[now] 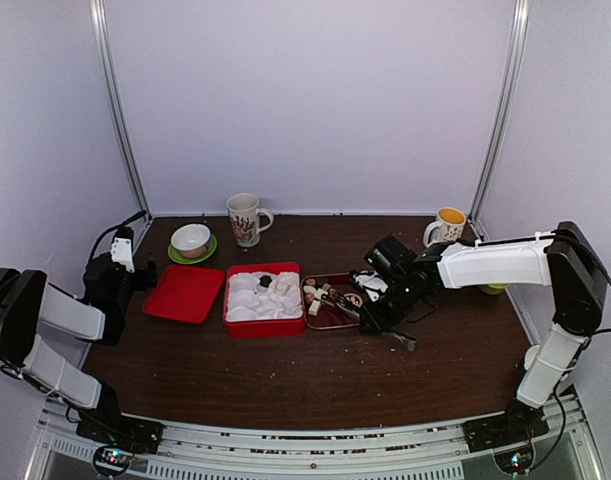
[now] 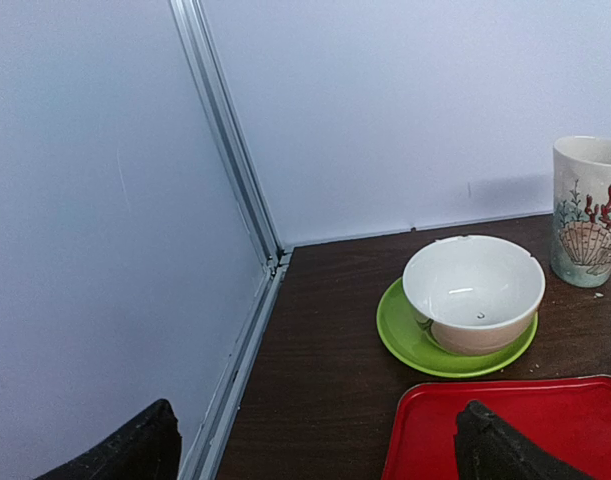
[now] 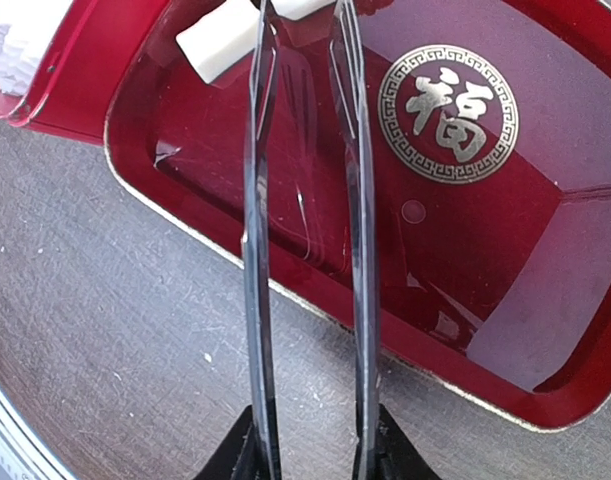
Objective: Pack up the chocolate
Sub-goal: Pick up the fake chocolate from the plate.
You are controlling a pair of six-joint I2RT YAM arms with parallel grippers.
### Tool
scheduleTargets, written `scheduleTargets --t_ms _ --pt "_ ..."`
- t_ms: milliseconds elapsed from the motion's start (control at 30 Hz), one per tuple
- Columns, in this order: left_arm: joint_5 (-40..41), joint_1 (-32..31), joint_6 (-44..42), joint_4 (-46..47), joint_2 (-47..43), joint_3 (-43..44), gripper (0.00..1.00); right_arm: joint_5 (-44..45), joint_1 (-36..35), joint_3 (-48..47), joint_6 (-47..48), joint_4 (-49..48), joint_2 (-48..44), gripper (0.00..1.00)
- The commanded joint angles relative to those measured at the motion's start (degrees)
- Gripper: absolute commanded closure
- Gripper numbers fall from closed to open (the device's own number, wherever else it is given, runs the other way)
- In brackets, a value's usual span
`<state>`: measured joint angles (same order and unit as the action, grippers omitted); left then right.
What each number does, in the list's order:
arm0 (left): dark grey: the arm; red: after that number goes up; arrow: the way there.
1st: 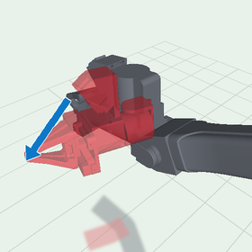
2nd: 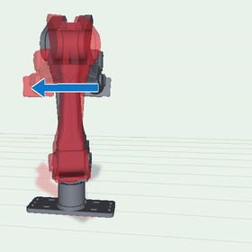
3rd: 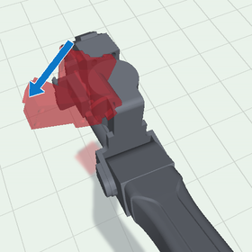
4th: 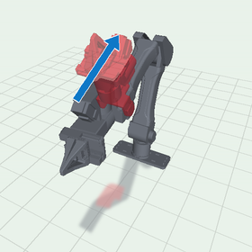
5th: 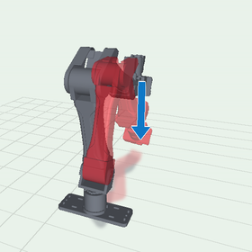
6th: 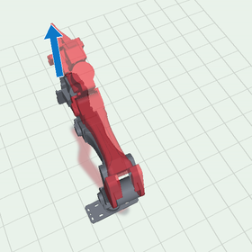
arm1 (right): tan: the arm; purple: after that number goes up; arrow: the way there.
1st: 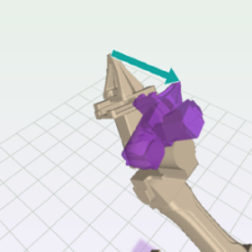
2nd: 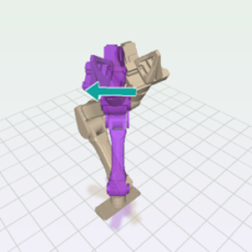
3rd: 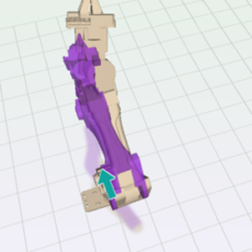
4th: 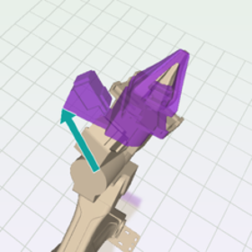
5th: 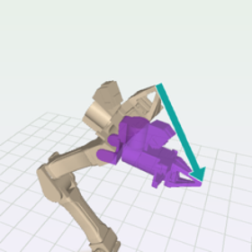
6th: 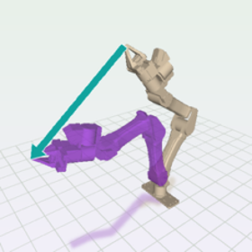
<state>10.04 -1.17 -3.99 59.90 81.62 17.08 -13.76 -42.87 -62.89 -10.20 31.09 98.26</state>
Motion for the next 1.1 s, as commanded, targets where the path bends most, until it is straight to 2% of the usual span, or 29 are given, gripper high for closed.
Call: scheduleTargets --t_ms 0,833,1067 --pt "-0.55 0.38 -0.41 2.12 -0.06 -0.18 0.02 0.69 -0.22 -3.03 0.4 -1.08 1.64 0.67" --pt "-0.55 0.35 -0.41 2.13 -0.06 -0.15 0.02 3.1 -0.25 -9.72 -0.51 -1.21 7.15 0.6" --pt "-0.55 0.32 -0.38 2.12 -0.06 -0.2 0.02 3.44 -0.24 -10.1 -0.57 -1.12 6.97 0.64"
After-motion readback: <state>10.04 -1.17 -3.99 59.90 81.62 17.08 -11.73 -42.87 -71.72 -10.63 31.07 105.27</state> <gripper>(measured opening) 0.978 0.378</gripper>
